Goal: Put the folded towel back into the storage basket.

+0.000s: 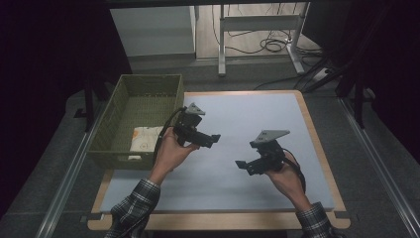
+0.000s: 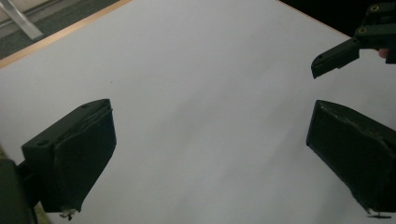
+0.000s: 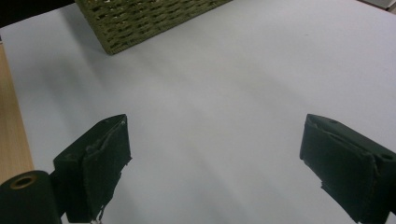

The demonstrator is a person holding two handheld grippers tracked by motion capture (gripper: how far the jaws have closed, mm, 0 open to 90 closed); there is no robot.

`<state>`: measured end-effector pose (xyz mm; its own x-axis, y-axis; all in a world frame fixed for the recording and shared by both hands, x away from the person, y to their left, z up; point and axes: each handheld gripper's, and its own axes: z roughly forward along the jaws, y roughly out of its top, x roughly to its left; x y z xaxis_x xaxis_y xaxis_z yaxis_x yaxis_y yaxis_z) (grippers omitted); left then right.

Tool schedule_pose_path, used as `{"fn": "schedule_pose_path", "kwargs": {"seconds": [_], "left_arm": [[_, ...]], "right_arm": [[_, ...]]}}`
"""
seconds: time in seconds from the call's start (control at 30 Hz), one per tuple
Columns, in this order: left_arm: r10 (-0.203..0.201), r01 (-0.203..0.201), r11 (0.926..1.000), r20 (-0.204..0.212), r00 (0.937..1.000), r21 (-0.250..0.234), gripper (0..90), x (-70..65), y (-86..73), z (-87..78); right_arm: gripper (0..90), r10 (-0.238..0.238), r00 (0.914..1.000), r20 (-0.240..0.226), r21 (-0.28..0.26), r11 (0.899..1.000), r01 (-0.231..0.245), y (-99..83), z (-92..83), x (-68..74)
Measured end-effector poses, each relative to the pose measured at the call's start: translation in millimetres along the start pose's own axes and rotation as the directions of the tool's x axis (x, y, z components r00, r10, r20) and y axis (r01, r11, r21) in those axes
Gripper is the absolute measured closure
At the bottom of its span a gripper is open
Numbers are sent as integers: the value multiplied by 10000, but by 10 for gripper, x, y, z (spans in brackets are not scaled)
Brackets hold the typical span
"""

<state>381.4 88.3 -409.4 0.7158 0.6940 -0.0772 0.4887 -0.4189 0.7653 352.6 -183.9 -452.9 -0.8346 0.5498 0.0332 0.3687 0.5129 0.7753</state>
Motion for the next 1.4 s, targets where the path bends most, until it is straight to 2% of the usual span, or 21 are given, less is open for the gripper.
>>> {"fn": "schedule_pose_path", "kwargs": {"seconds": [0.17, 0.23, 0.47, 0.7, 0.73, 0.97, 1.13, 1.33, 1.4], "left_arm": [[69, -67, 9999, 204, 9998, -112, 20, -109, -42, 85], [247, -246, 9997, 187, 9995, -92, 21, -190, -91, 140], [465, -461, 9989, 432, 9980, -99, 22, -376, -204, 252], [501, -486, 9986, 657, 9966, -228, 22, -477, -335, 281], [410, -390, 9988, 739, 9964, -284, 24, -498, -393, 284], [538, -528, 9984, 604, 9967, -181, 24, -603, -601, 272], [636, -629, 9979, 423, 9971, -159, 23, -655, -746, 256], [696, -696, 9976, 240, 9973, -23, 18, -689, -926, 267], [589, -588, 9982, 318, 9978, -70, 16, -690, -1022, 260]], "right_arm": [[84, 151, 9996, 247, 20, 9999, -151, -155, -160, -80], [83, 206, 9994, 279, -1, 9998, -206, -222, -209, -111], [78, 468, 9975, 520, -16, 9989, -467, -437, -367, -186], [75, 470, 9955, 824, 27, 9989, -474, -595, -490, -200], [73, 466, 9952, 864, 32, 9989, -470, -617, -502, -200], [66, 673, 9933, 936, 138, 9975, -689, -776, -559, -192], [64, 619, 9921, 1090, 182, 9978, -642, -892, -573, -185], [62, 547, 9935, 997, 123, 9983, -562, -987, -566, -167], [58, 433, 9945, 950, 93, 9990, -444, -1037, -553, -147]]}}
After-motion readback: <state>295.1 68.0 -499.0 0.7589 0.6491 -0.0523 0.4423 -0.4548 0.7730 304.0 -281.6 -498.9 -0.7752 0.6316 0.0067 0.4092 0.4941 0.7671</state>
